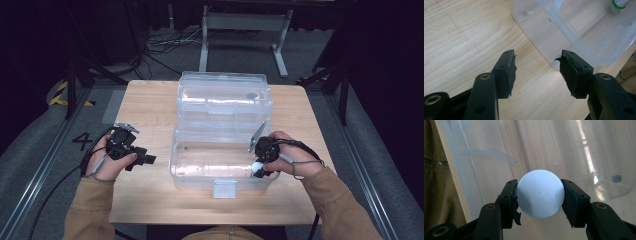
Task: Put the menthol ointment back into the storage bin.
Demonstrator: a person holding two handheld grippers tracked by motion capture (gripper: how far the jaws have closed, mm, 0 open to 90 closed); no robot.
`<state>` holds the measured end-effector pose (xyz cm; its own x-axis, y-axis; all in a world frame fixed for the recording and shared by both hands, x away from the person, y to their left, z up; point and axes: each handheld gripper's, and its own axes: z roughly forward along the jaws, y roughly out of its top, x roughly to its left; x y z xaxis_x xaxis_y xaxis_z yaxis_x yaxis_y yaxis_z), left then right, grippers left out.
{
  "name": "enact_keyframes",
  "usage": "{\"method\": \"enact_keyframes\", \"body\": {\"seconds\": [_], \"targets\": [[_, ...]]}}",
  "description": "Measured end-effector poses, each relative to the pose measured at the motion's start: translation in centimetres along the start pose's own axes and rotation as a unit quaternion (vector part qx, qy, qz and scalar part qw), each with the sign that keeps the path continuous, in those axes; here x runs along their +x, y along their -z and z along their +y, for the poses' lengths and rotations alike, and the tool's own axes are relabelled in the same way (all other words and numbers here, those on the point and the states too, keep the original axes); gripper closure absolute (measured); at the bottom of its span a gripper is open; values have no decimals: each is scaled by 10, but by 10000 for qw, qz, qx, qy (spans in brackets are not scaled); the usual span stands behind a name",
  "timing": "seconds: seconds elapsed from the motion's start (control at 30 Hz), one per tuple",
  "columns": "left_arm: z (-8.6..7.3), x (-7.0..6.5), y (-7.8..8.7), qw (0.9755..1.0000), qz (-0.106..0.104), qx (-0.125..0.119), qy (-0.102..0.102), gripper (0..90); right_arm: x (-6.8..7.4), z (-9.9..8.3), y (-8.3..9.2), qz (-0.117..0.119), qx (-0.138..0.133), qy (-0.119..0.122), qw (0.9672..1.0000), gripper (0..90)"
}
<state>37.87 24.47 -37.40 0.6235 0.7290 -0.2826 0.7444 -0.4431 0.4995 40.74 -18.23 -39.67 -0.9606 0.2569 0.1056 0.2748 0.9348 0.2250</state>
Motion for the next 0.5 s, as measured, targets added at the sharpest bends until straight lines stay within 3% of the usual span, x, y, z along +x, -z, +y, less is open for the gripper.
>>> {"method": "enact_keyframes", "body": {"seconds": [0.5], "targets": [[0,0,0,10000,-2,6,-1,470,0,2,-7,9,167,-16,9999,502]]}}
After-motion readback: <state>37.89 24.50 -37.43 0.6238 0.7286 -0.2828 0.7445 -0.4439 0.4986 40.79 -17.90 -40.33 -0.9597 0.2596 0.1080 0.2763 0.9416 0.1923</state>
